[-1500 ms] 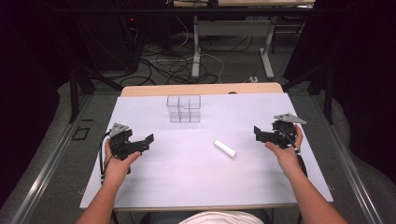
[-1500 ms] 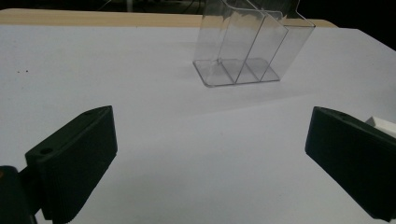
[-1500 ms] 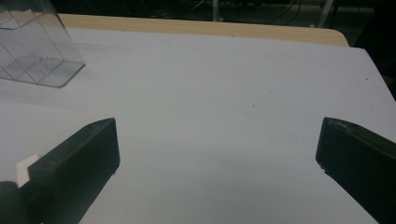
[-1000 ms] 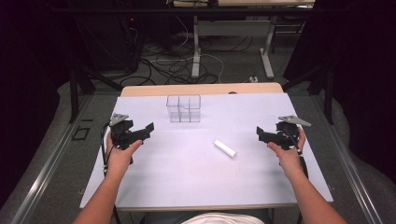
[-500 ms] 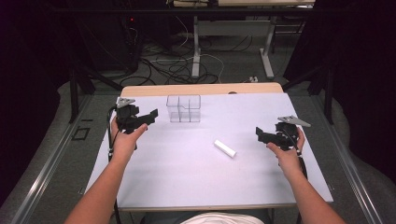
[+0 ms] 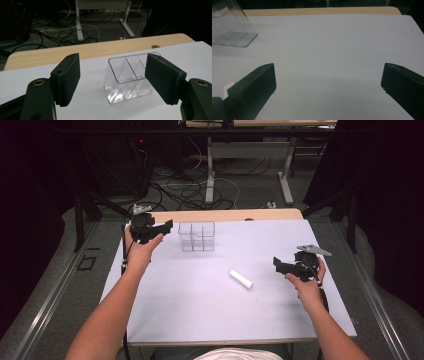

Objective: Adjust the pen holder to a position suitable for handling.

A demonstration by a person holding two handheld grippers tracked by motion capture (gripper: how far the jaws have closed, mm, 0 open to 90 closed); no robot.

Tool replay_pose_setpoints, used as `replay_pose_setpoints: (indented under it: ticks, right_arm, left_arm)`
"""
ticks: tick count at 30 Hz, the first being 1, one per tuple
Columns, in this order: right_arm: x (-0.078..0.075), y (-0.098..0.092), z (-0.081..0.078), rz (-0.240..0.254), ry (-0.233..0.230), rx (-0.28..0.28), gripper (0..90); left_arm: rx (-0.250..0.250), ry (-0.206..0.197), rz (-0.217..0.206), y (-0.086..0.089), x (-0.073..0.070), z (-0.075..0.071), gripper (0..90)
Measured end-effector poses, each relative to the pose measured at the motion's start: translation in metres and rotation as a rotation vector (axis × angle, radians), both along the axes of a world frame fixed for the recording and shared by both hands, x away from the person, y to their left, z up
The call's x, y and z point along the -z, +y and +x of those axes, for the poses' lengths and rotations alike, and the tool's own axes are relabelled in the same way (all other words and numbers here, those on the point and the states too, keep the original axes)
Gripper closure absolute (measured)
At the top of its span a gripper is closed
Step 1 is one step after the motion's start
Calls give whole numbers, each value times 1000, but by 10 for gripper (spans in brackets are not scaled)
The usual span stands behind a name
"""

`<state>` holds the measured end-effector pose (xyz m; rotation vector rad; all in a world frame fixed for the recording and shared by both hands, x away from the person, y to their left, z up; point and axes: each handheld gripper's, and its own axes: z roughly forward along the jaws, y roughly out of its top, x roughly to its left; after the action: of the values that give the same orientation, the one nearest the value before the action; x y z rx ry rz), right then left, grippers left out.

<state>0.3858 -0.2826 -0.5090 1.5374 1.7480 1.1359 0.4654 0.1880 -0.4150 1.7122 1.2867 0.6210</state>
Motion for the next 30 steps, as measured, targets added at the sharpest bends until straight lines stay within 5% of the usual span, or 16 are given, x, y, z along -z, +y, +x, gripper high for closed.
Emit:
replay_pose_setpoints:
  ticks: [11, 30]
  right_arm:
    - [0, 0, 0, 5, 1, 1, 0]
    - [1, -3, 0, 22, 7, 7, 0]
  left_arm:
    - [11, -13, 67, -15, -13, 25, 312]
    - [-2, 105, 85, -35, 4, 63, 457]
